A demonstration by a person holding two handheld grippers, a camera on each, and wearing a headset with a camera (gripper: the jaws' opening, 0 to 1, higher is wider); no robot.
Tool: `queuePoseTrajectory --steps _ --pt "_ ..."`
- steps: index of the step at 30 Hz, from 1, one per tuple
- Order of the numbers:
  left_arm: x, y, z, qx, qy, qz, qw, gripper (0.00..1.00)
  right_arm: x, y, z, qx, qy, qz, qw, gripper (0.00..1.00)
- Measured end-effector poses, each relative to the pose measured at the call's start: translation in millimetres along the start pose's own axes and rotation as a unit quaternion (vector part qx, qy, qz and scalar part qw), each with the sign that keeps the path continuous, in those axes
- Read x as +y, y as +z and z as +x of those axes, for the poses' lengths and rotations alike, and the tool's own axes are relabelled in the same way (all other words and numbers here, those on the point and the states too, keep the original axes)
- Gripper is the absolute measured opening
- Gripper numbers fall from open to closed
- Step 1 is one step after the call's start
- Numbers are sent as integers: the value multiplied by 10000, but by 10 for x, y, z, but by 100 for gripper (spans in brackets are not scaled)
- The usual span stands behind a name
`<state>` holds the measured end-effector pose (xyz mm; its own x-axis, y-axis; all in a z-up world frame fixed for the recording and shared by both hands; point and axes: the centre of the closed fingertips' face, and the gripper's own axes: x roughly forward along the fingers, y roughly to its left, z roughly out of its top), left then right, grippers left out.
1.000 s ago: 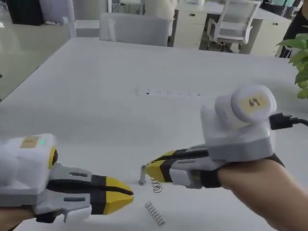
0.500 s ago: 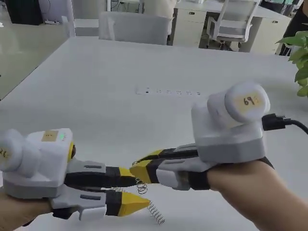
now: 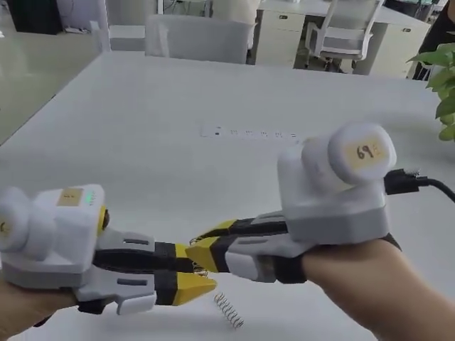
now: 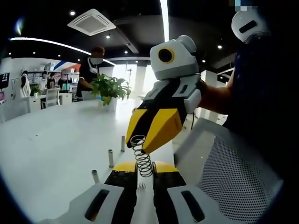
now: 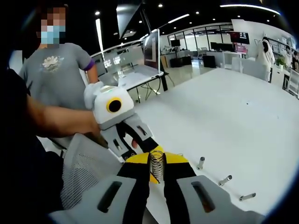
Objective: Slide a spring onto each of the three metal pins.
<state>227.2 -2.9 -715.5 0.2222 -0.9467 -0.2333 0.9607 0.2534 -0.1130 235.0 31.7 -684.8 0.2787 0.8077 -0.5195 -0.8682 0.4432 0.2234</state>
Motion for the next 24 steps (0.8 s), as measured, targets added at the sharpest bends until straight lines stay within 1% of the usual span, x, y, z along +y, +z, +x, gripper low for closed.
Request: queuePoseTrajectory --steps 4,7,8,10,12,13,16,18,19,20,22,24 --pt "17 -12 -5 84 13 180 9998 4 -17 -31 -35 132 -4 -64 9999 7" --pt "24 -15 -6 121 12 227 9997 3 -24 -53 -57 224 -13 -137 9997 8" --pt "25 -19 -6 141 7 280 9995 3 -26 -77 -74 327 -5 -191 9993 8" --pt "20 -21 -1 163 -12 312 9994 3 -28 -95 -86 418 3 -248 9988 8" --pt "7 -26 8 187 -43 324 9993 3 -21 -122 -98 597 45 -361 9976 8" --pt "-3 -33 17 214 -65 347 9991 3 -16 -143 -106 728 62 -432 9964 7" --pt "-23 -42 33 247 -108 363 9990 3 5 -174 -115 967 131 -629 9932 7" --pt "-41 -53 47 288 -146 400 9987 3 10 -198 -123 1156 159 -752 9903 7" --pt "-48 -55 53 298 -160 408 9986 3 18 -204 -122 1208 189 -784 9894 7" --pt "-56 -62 59 325 -176 426 9984 3 21 -228 -132 1354 212 -837 9870 7" --pt "-67 -63 67 341 -194 443 9982 3 27 -224 -128 1401 233 -926 9855 7" --pt "-78 -71 70 362 -221 473 9980 3 42 -248 -134 1592 281 -1066 9811 7"
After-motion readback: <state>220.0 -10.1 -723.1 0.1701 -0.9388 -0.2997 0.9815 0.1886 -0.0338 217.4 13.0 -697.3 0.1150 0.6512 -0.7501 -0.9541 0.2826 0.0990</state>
